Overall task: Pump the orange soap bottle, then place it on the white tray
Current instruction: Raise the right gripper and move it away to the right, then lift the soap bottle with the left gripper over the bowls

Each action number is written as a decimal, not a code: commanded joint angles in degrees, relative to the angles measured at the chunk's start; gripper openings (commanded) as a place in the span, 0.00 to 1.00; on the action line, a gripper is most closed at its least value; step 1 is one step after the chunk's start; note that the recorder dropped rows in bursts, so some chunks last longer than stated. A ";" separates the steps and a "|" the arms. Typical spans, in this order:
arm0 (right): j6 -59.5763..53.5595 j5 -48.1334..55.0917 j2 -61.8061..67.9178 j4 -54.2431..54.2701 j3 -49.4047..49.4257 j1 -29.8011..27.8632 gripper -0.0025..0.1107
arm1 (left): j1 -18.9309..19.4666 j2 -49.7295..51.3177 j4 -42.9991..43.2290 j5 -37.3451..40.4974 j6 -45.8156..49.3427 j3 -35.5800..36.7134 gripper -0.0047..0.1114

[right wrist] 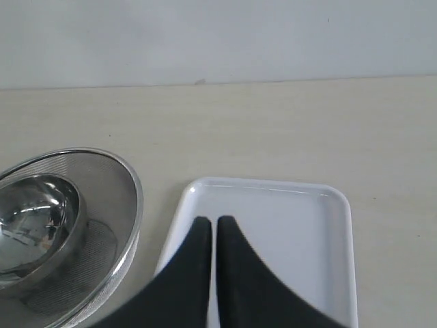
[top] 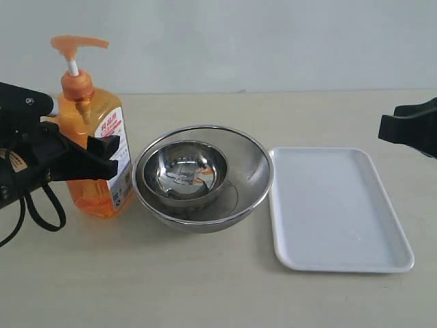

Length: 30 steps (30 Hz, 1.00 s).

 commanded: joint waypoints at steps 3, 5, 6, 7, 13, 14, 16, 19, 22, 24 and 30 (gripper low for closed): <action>0.09 0.45 -0.58 0.04 0.07 -0.11 0.02 | -0.32 -0.67 -1.63 -5.36 -3.91 -0.27 0.14; 0.09 0.45 -0.58 0.04 0.07 -0.11 0.02 | -0.32 -0.67 -1.71 -5.77 -4.22 0.08 0.14; 0.09 0.45 -0.58 0.04 0.07 -0.11 0.02 | -0.32 -0.67 -1.71 -5.92 -4.59 0.22 0.14; 0.09 0.45 -0.58 0.04 0.07 -0.11 0.02 | -0.32 -0.67 -1.71 -6.04 -4.98 0.21 0.14; 0.09 0.45 -0.58 0.04 0.07 -0.11 0.02 | -0.32 -0.67 -1.71 -6.28 -6.30 0.33 0.14; 0.09 0.45 -0.58 0.04 0.07 -0.11 0.02 | -0.32 -0.67 -1.71 -6.41 -6.48 0.33 0.14; 0.09 -0.50 -0.58 0.31 0.07 -0.11 0.02 | -0.32 -0.67 -1.71 -6.59 -6.83 0.33 0.14; 0.09 -0.96 -0.58 0.30 0.07 -0.11 0.02 | -0.32 -0.80 -1.71 -6.93 -6.83 0.33 0.14; 0.09 0.12 -0.58 0.30 0.07 -0.11 0.02 | -0.32 -1.98 -1.71 -6.69 -6.83 0.33 0.14; 0.09 2.82 -0.58 0.30 -0.08 -0.11 0.02 | -0.32 -3.50 -1.57 -5.96 -6.83 0.33 0.14; 1.44 22.59 -0.58 0.69 -0.17 -0.11 0.02 | -0.32 -8.55 -1.47 -2.86 -4.26 0.33 0.14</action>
